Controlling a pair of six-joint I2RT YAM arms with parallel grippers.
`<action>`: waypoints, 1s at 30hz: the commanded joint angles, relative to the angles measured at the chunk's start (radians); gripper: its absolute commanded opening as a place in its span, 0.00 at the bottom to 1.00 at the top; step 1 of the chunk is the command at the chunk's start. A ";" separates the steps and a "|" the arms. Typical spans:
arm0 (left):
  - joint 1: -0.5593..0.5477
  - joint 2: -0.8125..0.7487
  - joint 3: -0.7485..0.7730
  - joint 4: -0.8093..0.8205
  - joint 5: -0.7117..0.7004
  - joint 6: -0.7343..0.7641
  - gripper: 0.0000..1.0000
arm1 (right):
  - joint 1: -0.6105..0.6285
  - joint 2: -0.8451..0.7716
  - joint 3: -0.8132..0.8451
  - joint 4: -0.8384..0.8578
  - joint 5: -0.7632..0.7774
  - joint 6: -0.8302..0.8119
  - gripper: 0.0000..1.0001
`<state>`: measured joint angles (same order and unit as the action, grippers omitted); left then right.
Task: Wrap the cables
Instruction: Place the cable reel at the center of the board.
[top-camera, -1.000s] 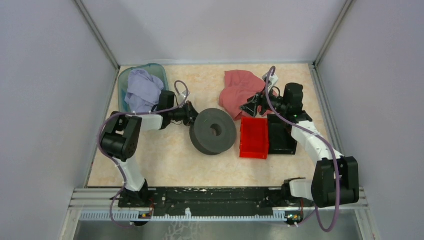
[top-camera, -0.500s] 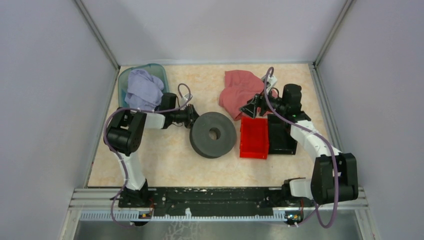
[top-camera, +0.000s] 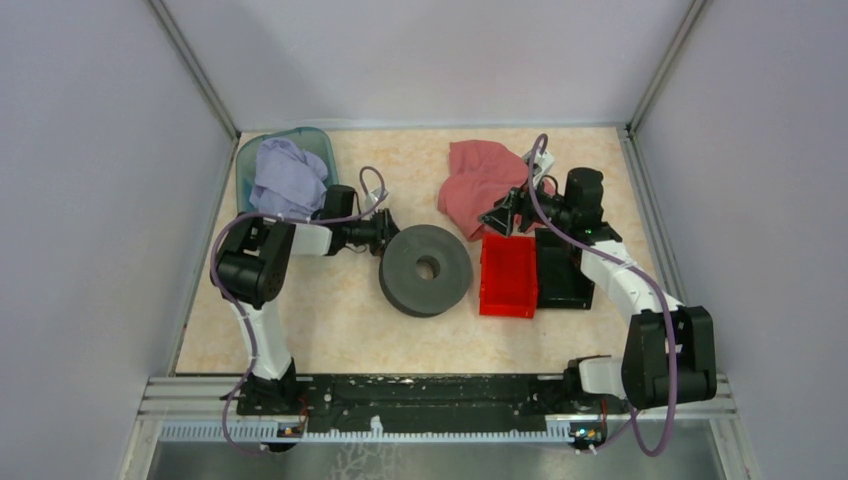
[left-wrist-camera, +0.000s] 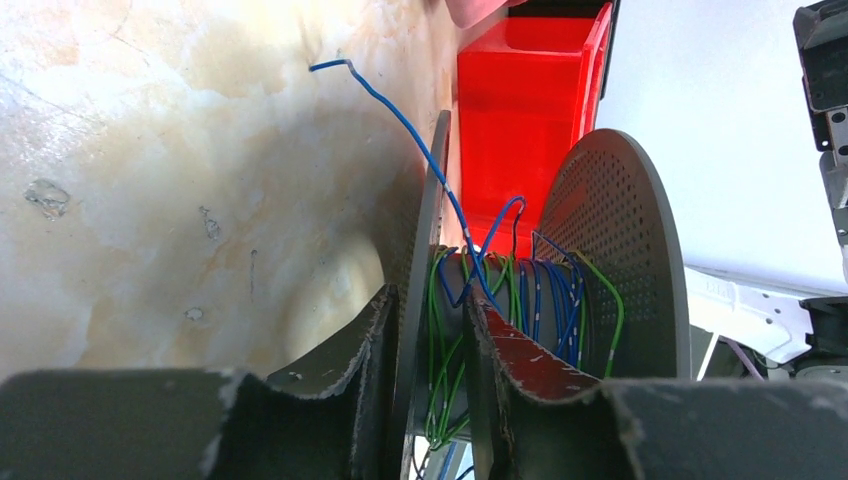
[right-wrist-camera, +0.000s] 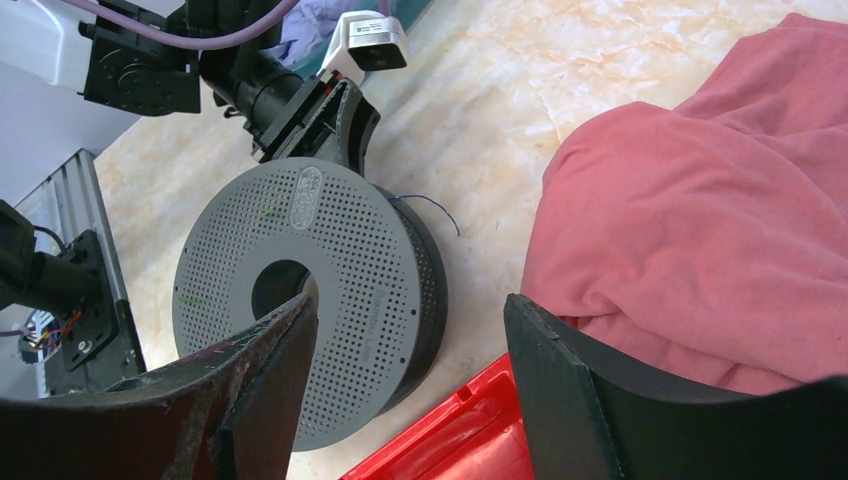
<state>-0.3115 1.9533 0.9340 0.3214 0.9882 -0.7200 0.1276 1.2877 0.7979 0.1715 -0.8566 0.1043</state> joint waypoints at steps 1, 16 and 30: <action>0.013 0.013 0.034 -0.013 0.040 0.049 0.36 | -0.004 -0.002 -0.002 0.049 -0.008 -0.012 0.69; 0.049 0.025 0.049 -0.107 0.020 0.150 0.55 | -0.003 -0.001 -0.007 0.055 -0.012 -0.005 0.70; 0.060 -0.013 0.077 -0.213 -0.064 0.235 0.61 | -0.003 0.000 -0.007 0.056 -0.012 -0.004 0.70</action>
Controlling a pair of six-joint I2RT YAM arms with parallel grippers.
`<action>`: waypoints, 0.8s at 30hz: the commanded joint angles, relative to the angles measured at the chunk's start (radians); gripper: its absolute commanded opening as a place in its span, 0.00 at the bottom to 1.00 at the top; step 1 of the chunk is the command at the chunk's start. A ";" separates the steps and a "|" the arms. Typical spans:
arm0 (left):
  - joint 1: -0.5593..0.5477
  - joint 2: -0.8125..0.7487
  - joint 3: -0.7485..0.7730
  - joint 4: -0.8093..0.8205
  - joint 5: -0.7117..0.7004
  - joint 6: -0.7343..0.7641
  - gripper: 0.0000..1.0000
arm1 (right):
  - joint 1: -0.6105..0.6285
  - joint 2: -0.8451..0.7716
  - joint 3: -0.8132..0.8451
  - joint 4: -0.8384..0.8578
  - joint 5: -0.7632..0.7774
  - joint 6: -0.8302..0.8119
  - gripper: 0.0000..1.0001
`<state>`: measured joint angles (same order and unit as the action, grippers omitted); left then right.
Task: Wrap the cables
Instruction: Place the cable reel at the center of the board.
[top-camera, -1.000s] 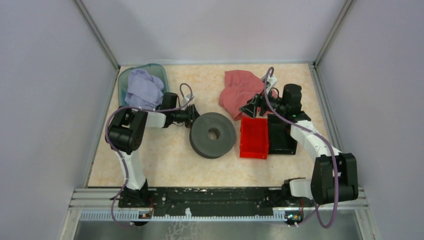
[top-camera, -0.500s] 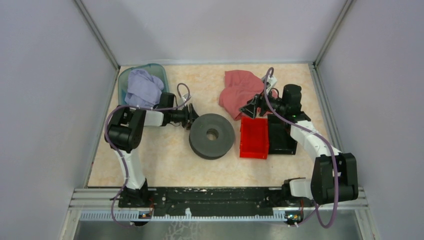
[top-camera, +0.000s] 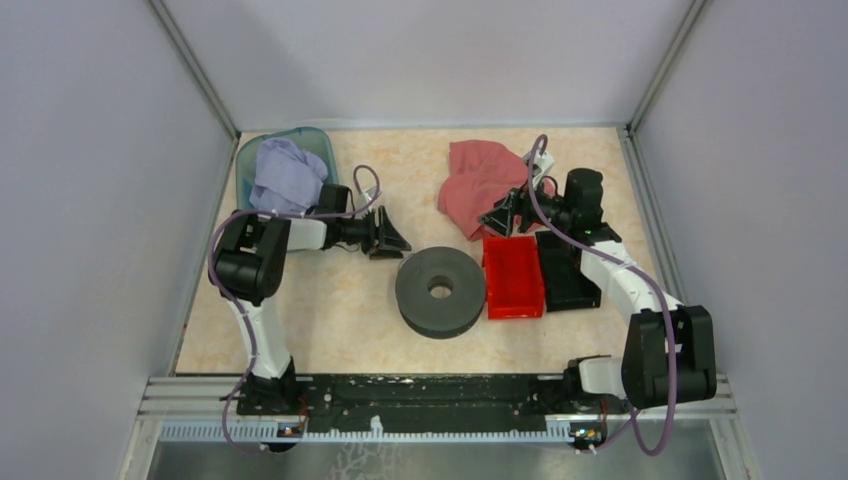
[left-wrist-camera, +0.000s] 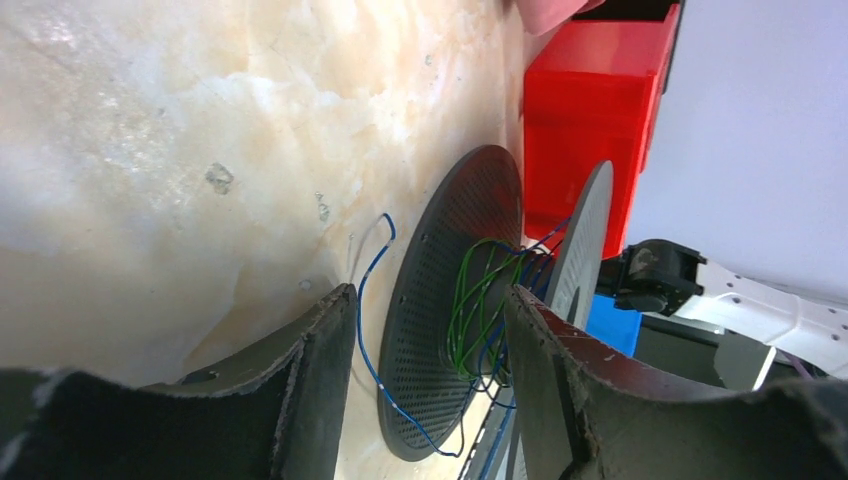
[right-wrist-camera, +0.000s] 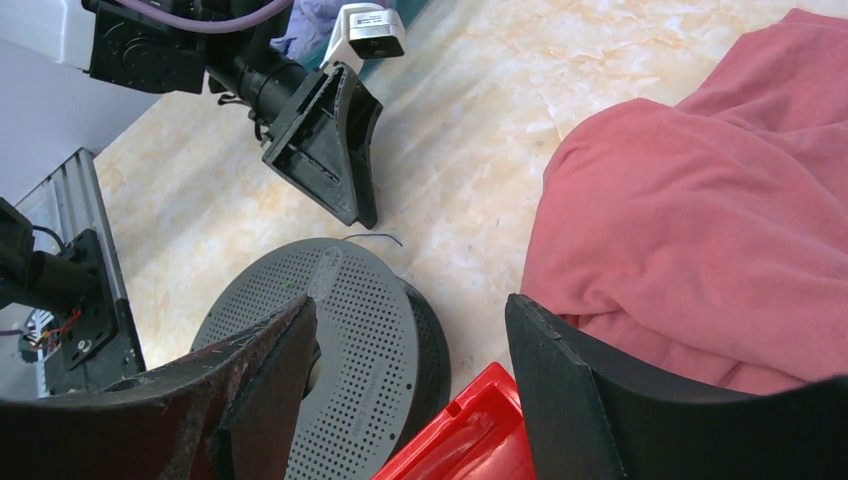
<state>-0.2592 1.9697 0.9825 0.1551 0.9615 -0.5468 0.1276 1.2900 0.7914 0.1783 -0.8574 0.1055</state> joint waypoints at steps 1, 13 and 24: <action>0.010 -0.042 0.030 -0.059 -0.049 0.072 0.62 | -0.004 -0.003 0.000 0.049 -0.011 -0.006 0.70; 0.011 -0.198 0.090 -0.175 -0.171 0.179 0.74 | -0.003 -0.029 0.012 0.014 0.033 -0.033 0.71; 0.009 -0.340 0.050 -0.312 -0.284 0.375 0.67 | -0.004 -0.027 0.012 0.006 0.045 -0.048 0.71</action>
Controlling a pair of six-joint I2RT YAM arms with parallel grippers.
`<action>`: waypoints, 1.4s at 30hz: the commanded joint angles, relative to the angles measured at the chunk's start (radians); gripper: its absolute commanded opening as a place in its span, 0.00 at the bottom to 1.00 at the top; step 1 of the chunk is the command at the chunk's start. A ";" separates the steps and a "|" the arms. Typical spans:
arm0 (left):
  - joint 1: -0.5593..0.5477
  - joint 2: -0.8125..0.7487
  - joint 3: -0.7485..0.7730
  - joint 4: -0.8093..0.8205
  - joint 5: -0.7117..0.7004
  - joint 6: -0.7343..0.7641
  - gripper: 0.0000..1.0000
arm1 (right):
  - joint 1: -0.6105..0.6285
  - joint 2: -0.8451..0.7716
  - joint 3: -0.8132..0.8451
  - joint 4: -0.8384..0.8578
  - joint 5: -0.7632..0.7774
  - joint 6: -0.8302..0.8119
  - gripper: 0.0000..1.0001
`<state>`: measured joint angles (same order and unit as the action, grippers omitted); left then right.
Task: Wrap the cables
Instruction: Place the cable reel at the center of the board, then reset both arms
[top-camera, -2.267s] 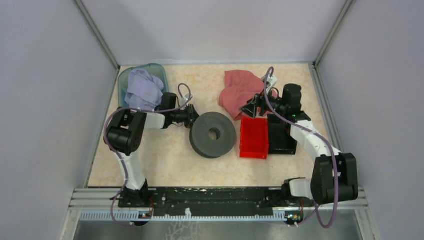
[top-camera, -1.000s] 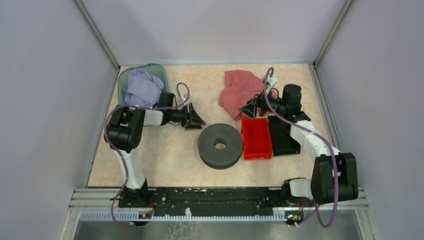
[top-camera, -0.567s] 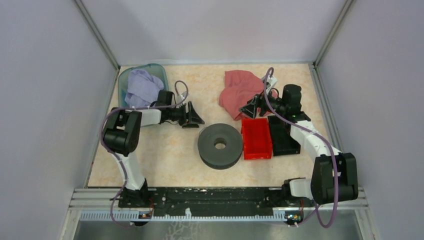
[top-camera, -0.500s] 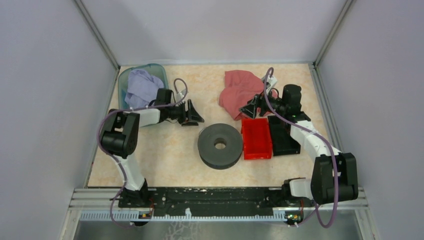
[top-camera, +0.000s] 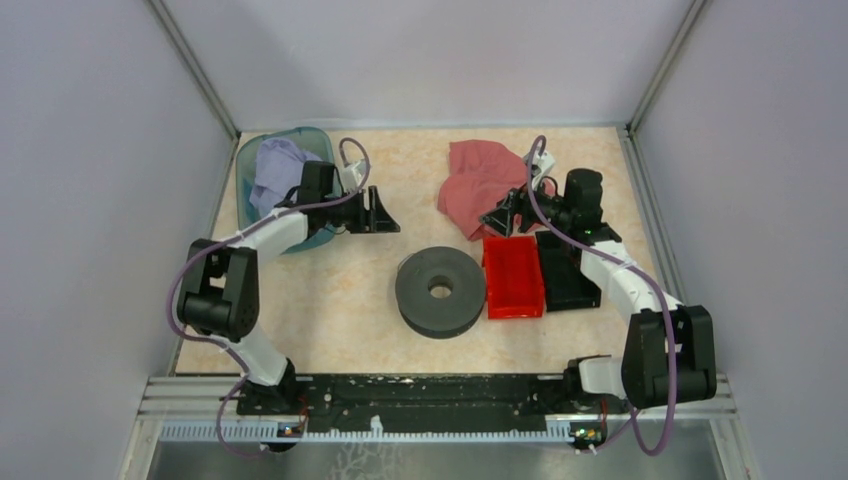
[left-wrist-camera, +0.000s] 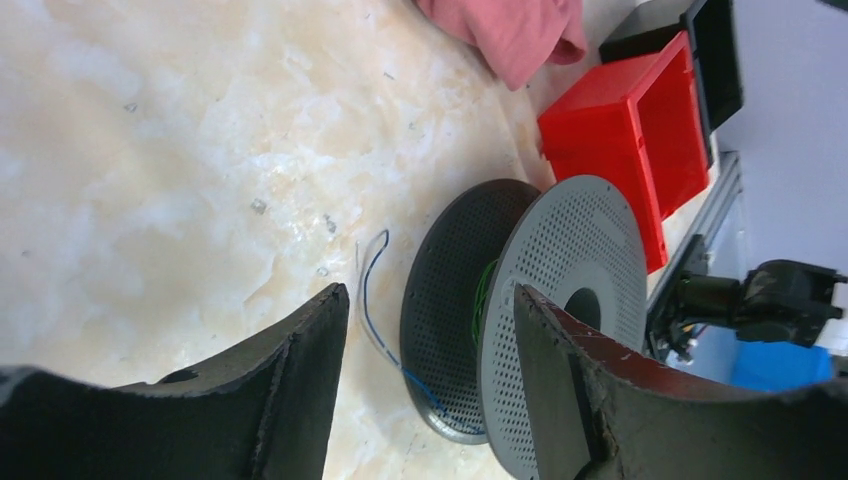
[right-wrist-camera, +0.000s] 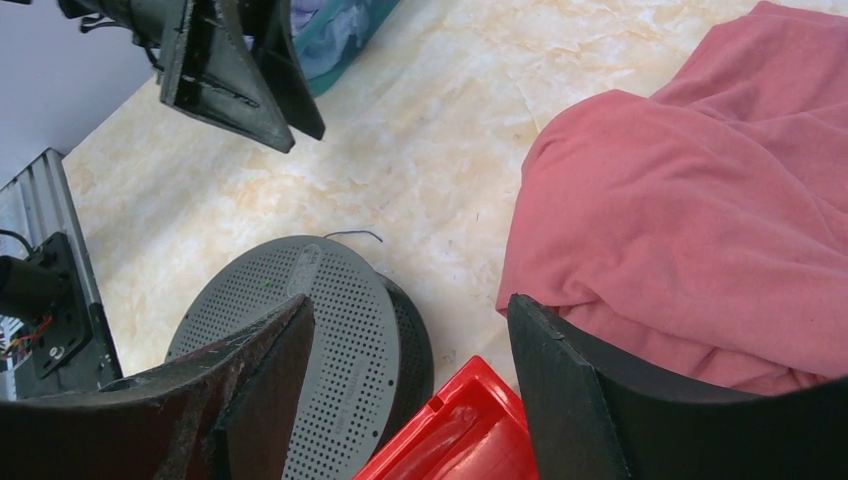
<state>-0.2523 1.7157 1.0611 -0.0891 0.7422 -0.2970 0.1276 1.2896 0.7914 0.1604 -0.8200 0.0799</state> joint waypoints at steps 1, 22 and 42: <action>0.002 -0.106 -0.042 -0.073 -0.077 0.148 0.67 | -0.003 -0.026 0.012 0.024 0.008 -0.023 0.71; 0.002 -0.494 -0.221 0.079 -0.381 0.420 0.82 | -0.004 -0.106 0.198 -0.425 0.429 -0.301 0.81; 0.001 -0.413 -0.380 0.107 -0.186 0.347 0.77 | -0.003 -0.274 -0.063 -0.266 0.518 -0.311 0.85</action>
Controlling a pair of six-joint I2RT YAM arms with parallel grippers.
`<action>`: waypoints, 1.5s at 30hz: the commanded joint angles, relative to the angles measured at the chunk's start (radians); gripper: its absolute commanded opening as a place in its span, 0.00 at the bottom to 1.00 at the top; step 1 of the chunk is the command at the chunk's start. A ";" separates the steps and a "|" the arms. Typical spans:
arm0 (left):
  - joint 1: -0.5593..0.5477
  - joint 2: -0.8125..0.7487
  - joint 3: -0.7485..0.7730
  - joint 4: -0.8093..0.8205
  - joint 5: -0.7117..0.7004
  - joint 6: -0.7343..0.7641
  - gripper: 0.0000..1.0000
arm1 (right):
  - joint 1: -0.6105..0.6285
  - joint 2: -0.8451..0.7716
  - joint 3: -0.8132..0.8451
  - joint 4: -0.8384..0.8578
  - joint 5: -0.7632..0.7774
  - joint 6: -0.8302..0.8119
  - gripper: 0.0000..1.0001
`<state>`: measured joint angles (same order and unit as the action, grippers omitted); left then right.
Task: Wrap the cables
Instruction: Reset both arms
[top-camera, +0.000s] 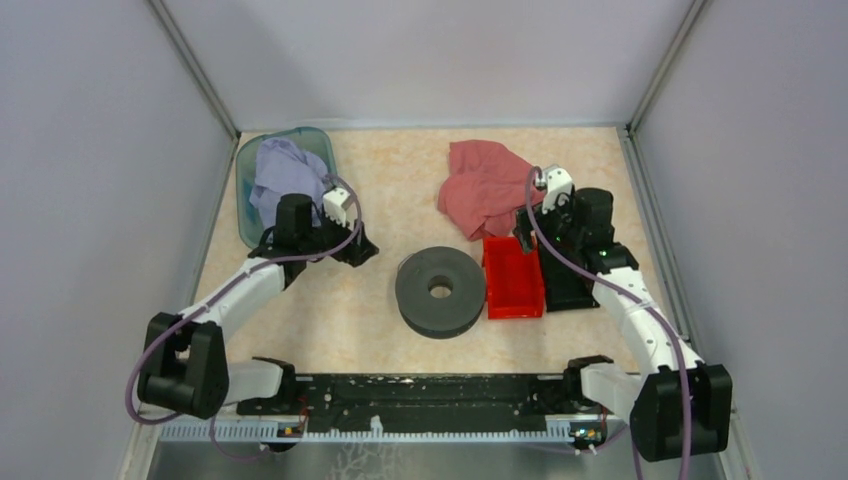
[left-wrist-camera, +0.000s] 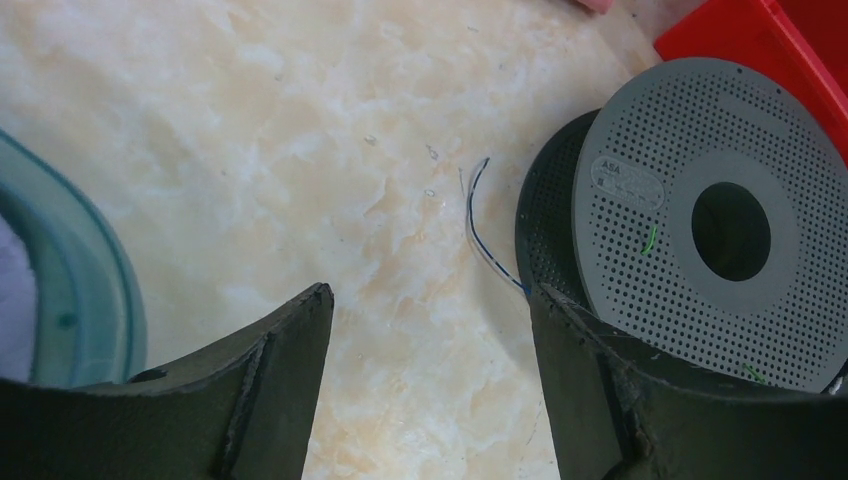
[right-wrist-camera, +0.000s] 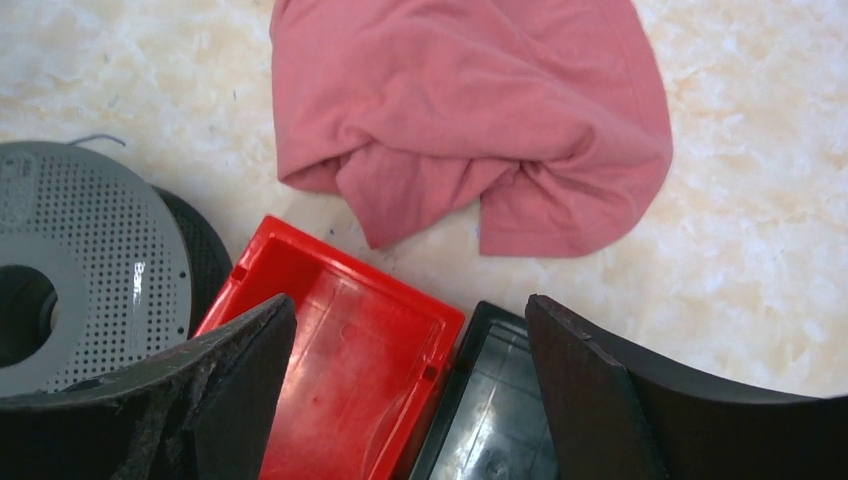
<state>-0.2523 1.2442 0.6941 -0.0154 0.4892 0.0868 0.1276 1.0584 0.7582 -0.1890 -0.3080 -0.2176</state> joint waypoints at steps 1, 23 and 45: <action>0.001 0.072 -0.013 0.038 0.076 -0.043 0.77 | -0.003 -0.046 -0.035 0.084 0.004 -0.015 0.86; -0.043 0.143 -0.039 0.100 0.024 -0.019 0.65 | -0.004 -0.124 -0.071 0.111 0.021 -0.011 0.90; -0.184 0.442 0.122 0.077 0.002 -0.057 0.46 | -0.004 -0.104 -0.086 0.111 -0.004 -0.024 0.97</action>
<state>-0.4122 1.6646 0.7811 0.0666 0.5007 0.0231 0.1276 0.9512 0.6739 -0.1192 -0.2977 -0.2279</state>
